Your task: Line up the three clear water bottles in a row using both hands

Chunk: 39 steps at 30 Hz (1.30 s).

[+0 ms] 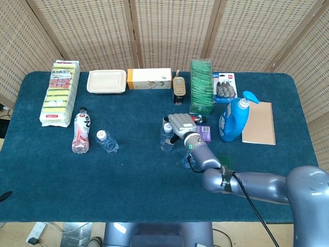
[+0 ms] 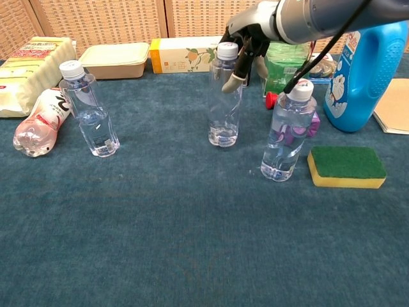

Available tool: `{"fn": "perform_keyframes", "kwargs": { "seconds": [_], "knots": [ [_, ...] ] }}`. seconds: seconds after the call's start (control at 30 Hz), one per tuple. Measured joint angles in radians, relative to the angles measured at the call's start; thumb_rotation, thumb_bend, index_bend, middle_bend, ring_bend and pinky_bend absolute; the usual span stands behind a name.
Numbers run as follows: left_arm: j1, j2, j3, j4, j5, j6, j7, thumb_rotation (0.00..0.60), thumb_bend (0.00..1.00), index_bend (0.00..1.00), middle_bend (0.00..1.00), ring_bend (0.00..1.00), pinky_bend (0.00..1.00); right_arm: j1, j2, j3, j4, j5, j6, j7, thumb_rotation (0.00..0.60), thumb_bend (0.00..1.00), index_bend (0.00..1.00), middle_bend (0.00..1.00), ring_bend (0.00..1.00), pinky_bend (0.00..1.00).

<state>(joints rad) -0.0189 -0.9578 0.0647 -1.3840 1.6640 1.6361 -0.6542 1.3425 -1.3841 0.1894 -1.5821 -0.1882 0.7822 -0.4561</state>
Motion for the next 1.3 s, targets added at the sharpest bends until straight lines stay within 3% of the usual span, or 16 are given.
{"fn": "perform_keyframes", "kwargs": {
  "seconds": [0.3,0.6,0.97,1.3],
  "knots": [
    [0.003,0.000,0.001,0.004,0.008,0.009,-0.004,0.600,0.07,0.00,0.00,0.00,0.05,-0.051,0.116,0.042,-0.190,-0.140,0.044,0.043,0.600,0.42,0.50,0.51,0.48,0.67],
    [0.006,-0.002,0.007,0.000,0.022,0.021,0.008,0.600,0.07,0.00,0.00,0.00,0.05,-0.087,0.143,0.005,-0.375,-0.350,0.186,-0.046,0.600,0.42,0.50,0.51,0.48,0.68],
    [0.005,-0.001,0.004,0.013,0.015,0.020,-0.016,0.600,0.07,0.00,0.00,0.00,0.05,-0.052,0.018,-0.021,-0.316,-0.321,0.235,-0.166,0.600,0.42,0.50,0.51,0.48,0.68],
    [0.008,-0.001,0.003,0.027,0.012,0.025,-0.035,0.600,0.07,0.00,0.00,0.00,0.05,-0.035,-0.016,-0.029,-0.291,-0.264,0.235,-0.221,0.600,0.42,0.50,0.51,0.47,0.68]
  ]
}}
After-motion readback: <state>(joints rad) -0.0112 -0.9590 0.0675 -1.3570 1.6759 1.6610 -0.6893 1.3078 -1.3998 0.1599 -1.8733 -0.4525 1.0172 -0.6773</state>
